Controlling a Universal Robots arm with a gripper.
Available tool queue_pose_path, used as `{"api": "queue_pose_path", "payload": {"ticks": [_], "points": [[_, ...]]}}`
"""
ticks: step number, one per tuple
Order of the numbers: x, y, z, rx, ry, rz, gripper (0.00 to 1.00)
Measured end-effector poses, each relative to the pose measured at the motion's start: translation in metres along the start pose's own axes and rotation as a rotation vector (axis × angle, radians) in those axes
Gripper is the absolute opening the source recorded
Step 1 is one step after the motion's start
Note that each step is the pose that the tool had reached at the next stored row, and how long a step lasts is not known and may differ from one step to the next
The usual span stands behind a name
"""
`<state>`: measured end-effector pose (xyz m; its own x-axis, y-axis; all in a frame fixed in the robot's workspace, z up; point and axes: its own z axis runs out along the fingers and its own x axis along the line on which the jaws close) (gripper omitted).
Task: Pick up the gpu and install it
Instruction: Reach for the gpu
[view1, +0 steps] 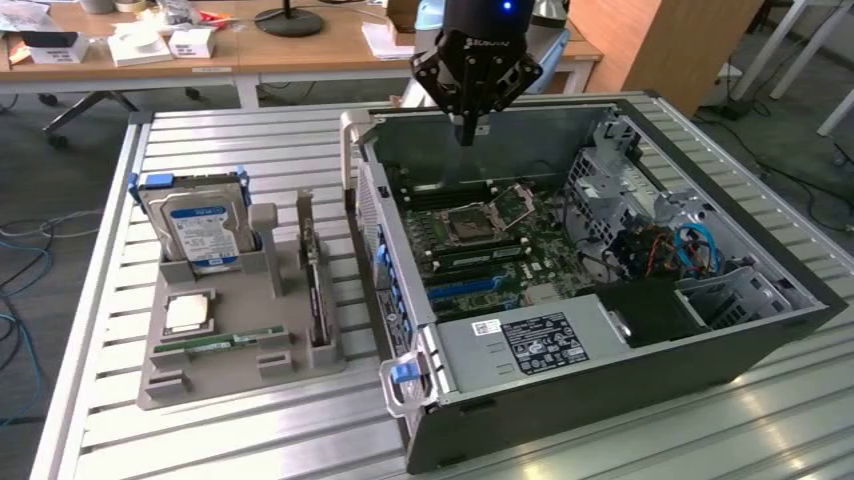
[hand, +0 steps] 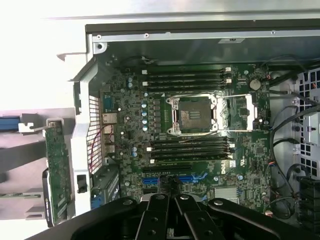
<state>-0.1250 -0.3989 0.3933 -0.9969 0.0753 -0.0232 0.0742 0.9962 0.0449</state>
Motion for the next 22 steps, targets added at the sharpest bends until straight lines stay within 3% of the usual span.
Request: {"api": "queue_pose_path", "payload": {"ticks": [11, 22], "points": [[0.024, -0.0014, 0.0004, -0.0001, -0.0001, 0.000, 0.11], [0.062, -0.0023, 0.0002, -0.0001, -0.0002, 0.001, 0.11]]}}
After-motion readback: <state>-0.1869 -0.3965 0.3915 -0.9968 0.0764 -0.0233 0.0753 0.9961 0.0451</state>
